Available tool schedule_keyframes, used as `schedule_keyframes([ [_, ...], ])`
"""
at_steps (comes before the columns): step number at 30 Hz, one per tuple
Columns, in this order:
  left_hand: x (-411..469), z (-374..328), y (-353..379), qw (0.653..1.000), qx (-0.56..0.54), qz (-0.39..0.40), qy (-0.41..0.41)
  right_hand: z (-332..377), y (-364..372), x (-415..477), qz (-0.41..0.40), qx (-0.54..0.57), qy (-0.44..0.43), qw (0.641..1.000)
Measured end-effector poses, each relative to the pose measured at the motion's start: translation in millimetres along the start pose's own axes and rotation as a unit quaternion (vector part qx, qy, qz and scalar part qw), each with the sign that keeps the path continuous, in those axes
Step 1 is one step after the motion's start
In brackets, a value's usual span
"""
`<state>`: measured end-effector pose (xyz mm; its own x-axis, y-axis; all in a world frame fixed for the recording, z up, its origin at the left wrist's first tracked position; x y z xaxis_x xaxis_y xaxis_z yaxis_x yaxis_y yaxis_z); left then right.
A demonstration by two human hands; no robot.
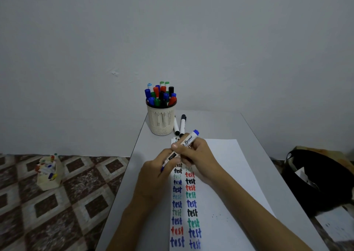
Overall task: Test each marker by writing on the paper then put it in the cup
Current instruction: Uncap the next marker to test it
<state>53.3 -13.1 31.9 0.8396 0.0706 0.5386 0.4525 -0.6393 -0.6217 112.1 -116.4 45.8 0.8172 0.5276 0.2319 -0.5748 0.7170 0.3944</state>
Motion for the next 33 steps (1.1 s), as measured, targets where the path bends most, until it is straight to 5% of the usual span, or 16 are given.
schedule_keyframes([
  [3,-2,16,8,0.997,0.015,0.029,-0.064,18,-28,5,-0.101,0.038,-0.053,0.993],
  [8,-3,11,20,0.979,0.203,0.009,0.031,34,-96,5,-0.279,0.162,-0.091,0.942],
  [16,-3,15,20,0.98,0.198,0.021,0.025,17,-86,30,-0.215,0.056,-0.006,0.975],
  [33,-1,15,18,0.986,0.165,0.014,0.017,5,-85,40,-0.175,-0.189,-0.009,0.966],
])
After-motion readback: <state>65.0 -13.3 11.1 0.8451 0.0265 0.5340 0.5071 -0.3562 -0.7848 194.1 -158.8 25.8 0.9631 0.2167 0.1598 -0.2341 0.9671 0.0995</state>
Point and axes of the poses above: each hand's wrist, its own x-axis towards the middle knuckle, its own y-axis out of the palm, z = x × y, the point moved 7 cm from there along x, towards the middle knuckle, and after that the axes turned 15 degrees about x, right-handed, at the moved point
